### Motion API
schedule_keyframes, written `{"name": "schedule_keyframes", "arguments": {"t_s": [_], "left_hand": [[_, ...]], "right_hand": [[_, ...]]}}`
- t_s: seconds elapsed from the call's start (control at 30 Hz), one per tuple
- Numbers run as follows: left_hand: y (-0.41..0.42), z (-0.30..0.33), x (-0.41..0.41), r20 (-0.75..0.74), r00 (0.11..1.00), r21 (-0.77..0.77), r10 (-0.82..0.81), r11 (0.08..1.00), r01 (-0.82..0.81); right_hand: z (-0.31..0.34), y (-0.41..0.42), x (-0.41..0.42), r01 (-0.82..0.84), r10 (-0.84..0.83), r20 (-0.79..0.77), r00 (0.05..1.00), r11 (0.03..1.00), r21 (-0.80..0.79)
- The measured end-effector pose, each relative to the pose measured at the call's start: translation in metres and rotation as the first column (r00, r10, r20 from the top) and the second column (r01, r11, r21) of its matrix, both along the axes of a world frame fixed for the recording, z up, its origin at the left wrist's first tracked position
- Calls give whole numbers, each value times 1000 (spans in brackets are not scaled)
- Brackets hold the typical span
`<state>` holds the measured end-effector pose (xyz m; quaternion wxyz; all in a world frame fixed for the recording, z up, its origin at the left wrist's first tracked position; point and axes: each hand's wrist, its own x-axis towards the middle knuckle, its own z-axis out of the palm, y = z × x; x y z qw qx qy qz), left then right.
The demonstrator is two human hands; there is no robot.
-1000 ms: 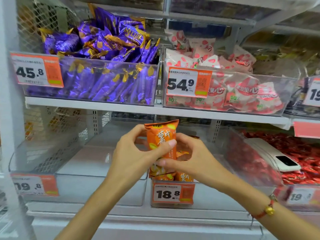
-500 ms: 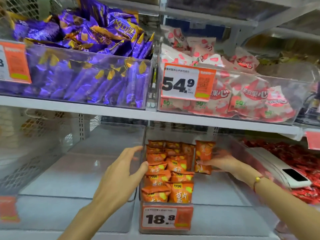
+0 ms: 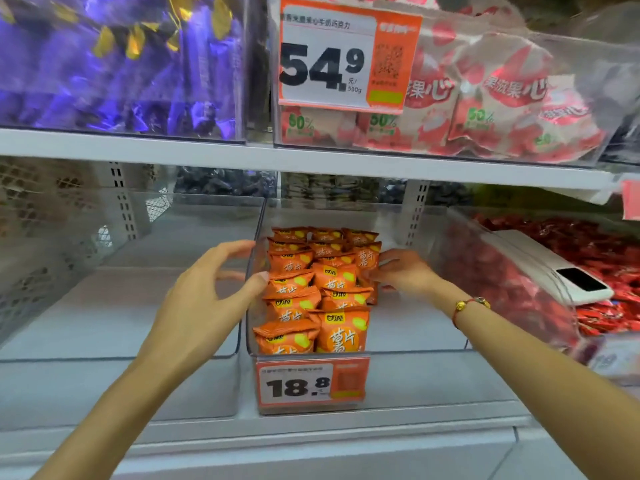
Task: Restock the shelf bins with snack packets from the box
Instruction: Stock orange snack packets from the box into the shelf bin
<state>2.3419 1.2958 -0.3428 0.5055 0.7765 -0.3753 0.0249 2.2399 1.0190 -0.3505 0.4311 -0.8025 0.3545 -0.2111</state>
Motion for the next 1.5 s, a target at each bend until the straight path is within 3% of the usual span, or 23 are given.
{"name": "schedule_keyframes", "arguments": {"t_s": [0.4, 0.73, 0.97, 1.17, 1.27, 1.37, 1.5], "left_hand": [[1, 3, -5, 26, 1000, 11, 0, 1000, 0], [1, 3, -5, 8, 1000, 9, -1, 1000, 1], [0, 1, -3, 30, 1000, 19, 0, 1000, -1], [-1, 1, -4, 52, 998, 25, 17, 1000, -18], [-2, 3, -5, 77, 997, 47, 33, 998, -36], [-2, 5, -7, 119, 992, 65, 49, 996, -58], [2, 3, -17, 291, 940, -17, 178, 983, -181]], "right_hand": [[-13, 0, 13, 53, -67, -45, 997, 964, -259], [-14, -7, 17, -32, 33, 33, 999, 999, -34], [-10, -21, 10, -127, 126, 18, 992, 992, 13], [-12, -28, 10, -35, 36, -45, 998, 999, 27], [2, -22, 2, -56, 48, -147, 988, 997, -52], [20, 0, -19, -98, 41, -224, 974, 963, -250], [33, 57, -72, -209, 164, -129, 978, 797, -567]]}}
